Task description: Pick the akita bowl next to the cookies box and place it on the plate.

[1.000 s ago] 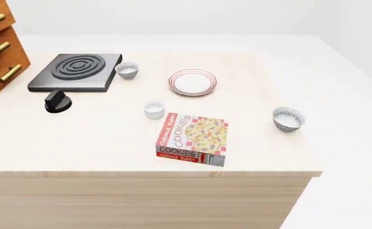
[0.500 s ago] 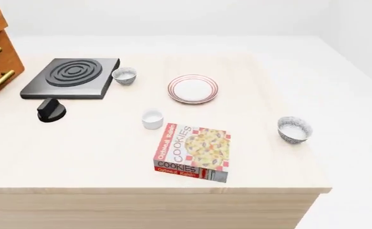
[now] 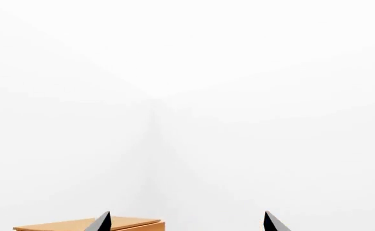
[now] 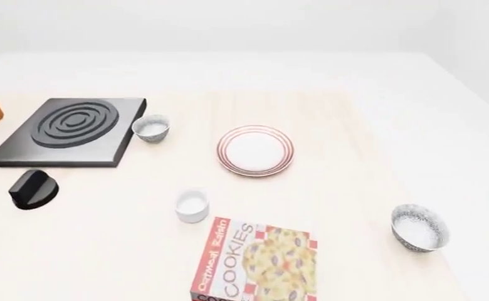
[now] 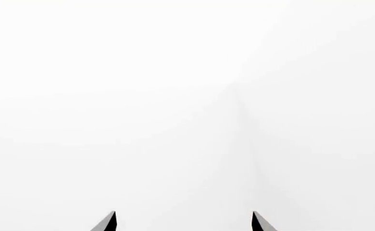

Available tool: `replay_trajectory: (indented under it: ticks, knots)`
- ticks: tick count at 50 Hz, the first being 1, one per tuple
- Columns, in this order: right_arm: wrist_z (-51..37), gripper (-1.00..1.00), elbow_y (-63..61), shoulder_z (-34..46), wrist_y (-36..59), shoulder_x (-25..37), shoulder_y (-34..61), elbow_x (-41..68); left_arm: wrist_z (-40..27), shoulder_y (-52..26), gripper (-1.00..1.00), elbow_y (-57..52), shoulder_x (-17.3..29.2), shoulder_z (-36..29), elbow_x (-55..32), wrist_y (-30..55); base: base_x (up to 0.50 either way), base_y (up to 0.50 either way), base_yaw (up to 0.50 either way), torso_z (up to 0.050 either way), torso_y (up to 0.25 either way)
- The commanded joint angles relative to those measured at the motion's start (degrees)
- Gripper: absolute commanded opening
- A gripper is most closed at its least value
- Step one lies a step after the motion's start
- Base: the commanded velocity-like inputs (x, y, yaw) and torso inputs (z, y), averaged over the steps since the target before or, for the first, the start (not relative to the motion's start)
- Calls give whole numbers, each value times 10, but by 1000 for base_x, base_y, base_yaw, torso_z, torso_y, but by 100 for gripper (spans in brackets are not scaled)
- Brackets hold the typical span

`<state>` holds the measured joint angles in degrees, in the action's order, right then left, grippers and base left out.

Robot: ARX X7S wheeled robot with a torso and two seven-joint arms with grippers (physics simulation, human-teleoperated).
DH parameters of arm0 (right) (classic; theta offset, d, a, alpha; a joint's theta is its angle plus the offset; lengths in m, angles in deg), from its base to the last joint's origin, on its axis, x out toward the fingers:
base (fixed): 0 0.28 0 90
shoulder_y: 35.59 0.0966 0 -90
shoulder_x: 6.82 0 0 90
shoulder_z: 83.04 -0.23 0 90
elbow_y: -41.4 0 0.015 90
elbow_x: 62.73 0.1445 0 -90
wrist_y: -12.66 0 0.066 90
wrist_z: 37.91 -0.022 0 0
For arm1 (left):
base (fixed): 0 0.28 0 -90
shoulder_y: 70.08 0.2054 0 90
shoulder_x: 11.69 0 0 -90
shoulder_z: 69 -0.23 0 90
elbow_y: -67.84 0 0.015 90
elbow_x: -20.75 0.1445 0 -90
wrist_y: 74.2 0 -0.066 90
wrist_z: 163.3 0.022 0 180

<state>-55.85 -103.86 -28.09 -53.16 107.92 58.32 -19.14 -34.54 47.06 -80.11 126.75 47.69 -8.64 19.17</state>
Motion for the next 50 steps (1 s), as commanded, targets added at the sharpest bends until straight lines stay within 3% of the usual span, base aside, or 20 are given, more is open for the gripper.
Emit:
replay_trajectory:
  ticks: [1,50]
  knots:
    - [2,100,2,4,-6,2,-3,0,-2,0,100,2,3,-4,0,-2,500,0,0,0,0]
    - [-14,100,8,38,-1,25,-5,-15,-16,7,100,1,17,-8,0,-9,468,0,0,0,0]
